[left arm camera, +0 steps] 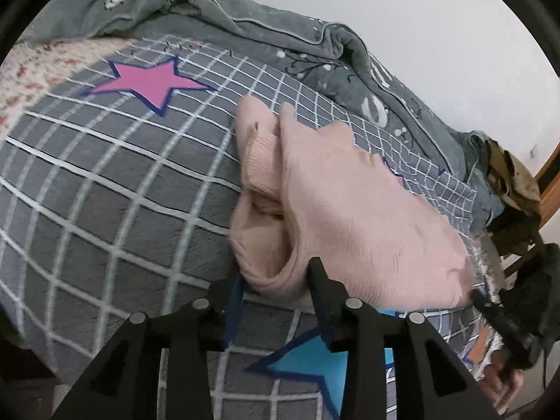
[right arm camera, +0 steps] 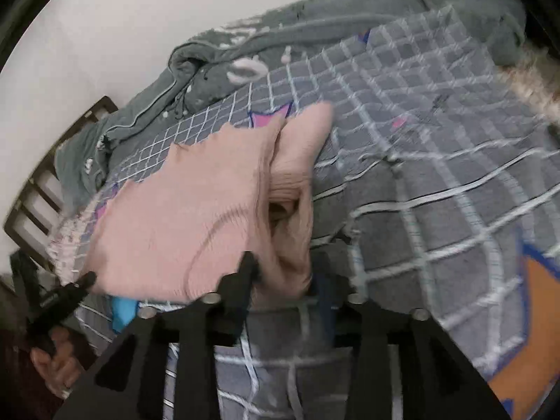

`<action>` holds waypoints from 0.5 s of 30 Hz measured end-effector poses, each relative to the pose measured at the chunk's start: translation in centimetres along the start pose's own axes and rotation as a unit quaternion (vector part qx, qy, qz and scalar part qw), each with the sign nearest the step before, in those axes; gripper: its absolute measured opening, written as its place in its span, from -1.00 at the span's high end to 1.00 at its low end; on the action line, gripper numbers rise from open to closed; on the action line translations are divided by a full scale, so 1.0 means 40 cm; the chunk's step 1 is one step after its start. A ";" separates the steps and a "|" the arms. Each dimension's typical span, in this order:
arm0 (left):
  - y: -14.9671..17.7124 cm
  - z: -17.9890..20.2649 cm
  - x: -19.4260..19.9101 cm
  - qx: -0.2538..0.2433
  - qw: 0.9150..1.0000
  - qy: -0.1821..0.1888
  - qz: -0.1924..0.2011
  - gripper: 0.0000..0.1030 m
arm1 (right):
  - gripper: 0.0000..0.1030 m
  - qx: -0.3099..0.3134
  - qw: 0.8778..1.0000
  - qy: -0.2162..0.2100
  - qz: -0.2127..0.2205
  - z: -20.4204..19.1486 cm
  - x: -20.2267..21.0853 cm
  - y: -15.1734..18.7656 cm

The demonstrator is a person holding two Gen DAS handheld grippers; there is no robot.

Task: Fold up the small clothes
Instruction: 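Release the hem with both grippers and press the folded sweater flat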

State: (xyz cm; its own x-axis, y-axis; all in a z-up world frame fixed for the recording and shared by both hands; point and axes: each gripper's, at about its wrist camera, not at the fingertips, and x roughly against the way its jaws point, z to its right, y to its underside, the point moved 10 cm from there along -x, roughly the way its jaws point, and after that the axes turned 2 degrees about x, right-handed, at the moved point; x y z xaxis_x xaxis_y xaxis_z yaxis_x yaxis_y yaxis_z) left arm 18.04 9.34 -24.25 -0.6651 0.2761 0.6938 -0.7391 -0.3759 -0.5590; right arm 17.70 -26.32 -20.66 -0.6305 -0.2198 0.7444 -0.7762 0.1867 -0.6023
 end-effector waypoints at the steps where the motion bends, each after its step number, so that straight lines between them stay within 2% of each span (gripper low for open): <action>1: -0.001 -0.003 0.012 0.000 1.000 -0.003 0.002 0.32 | 0.16 0.015 1.000 0.010 0.014 -0.004 0.024 -0.002; 3: -0.003 -0.010 0.033 0.005 1.000 -0.009 0.005 0.29 | 0.07 0.035 0.999 0.017 0.030 -0.019 0.060 -0.003; 7: -0.013 -0.006 0.088 0.001 1.000 -0.008 0.024 -0.08 | 0.07 0.056 0.997 0.018 0.051 -0.055 0.122 -0.001; 11: -0.046 0.004 0.130 -0.014 0.999 -0.010 0.044 -0.12 | -0.01 0.079 0.994 0.012 0.069 -0.120 0.160 -0.006; 15: -0.083 0.014 0.118 -0.028 0.998 -0.015 0.048 -0.17 | -0.04 0.092 0.993 -0.002 0.080 -0.196 0.147 -0.014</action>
State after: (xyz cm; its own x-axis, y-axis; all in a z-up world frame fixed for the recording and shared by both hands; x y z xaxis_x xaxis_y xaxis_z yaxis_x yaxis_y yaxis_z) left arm 17.39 11.42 -18.87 -0.7305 0.2138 0.6486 -0.6772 -0.3495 -0.6475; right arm 14.49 -20.21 -13.69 -0.7453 -0.2056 0.6343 -0.6542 0.0421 -0.7551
